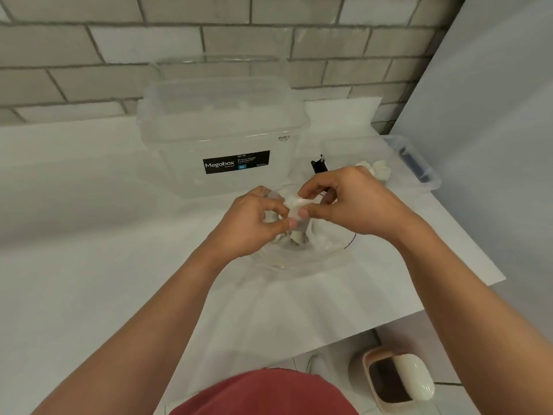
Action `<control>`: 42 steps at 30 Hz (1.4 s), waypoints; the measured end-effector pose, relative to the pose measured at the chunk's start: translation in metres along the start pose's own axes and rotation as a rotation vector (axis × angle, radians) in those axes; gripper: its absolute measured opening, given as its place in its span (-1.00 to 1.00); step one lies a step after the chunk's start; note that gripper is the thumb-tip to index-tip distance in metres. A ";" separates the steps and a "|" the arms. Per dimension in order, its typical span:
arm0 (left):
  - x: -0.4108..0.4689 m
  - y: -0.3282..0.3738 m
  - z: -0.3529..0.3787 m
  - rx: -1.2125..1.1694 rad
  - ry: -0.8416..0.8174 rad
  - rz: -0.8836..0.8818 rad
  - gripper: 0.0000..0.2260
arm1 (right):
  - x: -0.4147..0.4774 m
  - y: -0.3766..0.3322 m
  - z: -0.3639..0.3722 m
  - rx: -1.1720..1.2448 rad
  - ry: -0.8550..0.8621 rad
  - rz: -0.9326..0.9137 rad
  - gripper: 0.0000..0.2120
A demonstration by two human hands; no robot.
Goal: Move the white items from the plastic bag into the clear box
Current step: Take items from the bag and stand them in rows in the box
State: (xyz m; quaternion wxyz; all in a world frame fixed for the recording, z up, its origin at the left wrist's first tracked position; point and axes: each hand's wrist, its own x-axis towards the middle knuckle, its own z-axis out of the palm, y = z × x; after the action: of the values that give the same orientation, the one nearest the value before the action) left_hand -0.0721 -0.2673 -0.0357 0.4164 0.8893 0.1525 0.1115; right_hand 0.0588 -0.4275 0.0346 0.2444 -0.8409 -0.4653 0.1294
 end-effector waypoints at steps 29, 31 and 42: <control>-0.009 0.049 0.043 -0.170 0.229 -0.210 -0.63 | 0.081 0.218 -0.103 -0.927 -0.124 0.045 -0.80; -0.007 0.054 0.048 -0.153 0.246 -0.221 -0.63 | 0.090 0.228 -0.094 -1.063 -0.147 -0.028 -0.80; -0.006 0.068 0.062 -0.107 0.335 -0.318 -0.66 | 0.116 0.234 -0.070 -1.188 -0.262 -0.080 -0.75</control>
State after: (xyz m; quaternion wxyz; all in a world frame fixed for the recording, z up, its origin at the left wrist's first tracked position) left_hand -0.0453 -0.3542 -0.0223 0.4440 0.7999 0.3517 0.1985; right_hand 0.3206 -0.4543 -0.0289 -0.3210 -0.7924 -0.5154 -0.0593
